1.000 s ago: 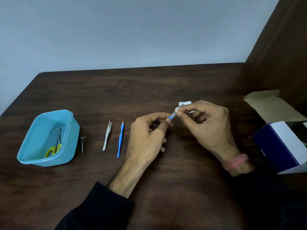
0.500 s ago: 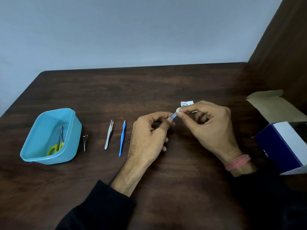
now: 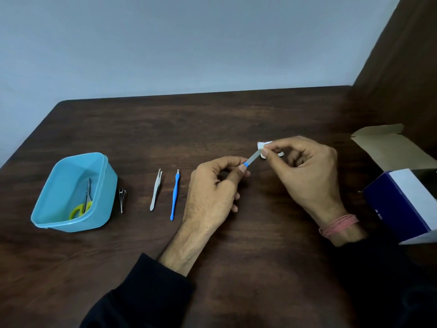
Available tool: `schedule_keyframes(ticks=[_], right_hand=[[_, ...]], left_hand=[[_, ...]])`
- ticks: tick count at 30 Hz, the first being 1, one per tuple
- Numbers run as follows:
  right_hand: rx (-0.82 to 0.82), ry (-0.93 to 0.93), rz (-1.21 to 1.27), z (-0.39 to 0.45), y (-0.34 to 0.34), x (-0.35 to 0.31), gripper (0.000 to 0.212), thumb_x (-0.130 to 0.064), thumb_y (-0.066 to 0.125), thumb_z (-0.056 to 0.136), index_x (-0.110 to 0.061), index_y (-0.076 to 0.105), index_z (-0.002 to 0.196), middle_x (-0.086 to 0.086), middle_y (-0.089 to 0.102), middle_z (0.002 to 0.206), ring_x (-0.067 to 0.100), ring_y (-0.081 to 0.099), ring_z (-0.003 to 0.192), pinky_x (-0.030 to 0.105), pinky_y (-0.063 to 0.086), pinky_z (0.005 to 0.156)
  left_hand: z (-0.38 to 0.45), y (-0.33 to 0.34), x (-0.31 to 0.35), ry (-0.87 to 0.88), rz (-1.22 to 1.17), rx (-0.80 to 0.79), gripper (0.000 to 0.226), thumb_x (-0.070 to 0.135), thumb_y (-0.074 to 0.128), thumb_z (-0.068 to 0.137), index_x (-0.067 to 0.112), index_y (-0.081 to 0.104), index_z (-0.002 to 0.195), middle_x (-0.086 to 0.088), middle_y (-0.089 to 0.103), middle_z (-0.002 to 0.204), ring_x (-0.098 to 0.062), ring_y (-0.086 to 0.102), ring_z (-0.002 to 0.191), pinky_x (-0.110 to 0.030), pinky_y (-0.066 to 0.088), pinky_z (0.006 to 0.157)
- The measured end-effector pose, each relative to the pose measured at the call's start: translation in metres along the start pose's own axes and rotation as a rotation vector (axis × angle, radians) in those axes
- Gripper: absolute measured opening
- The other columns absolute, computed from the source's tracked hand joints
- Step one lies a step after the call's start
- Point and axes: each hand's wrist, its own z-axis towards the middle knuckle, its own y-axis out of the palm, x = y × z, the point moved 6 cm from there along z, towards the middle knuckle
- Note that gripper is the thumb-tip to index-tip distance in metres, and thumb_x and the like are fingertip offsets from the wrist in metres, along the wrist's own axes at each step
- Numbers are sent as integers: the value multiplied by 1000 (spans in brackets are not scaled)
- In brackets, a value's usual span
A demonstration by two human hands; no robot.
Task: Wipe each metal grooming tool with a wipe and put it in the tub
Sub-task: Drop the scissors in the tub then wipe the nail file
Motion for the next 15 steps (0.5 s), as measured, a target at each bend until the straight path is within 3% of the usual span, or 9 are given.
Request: schedule_keyframes(ticks=[15], right_hand=[[-69,-59,-1,-2,7,-6,11,-11,92,90,-20,88,94,-35,67,81,12,50,51,10,35,56]], left_hand=[[0,1,0,24,-8,-9,16,22,71,110,30,85,114,8,83,97,-7,63,57,-28,53,47]])
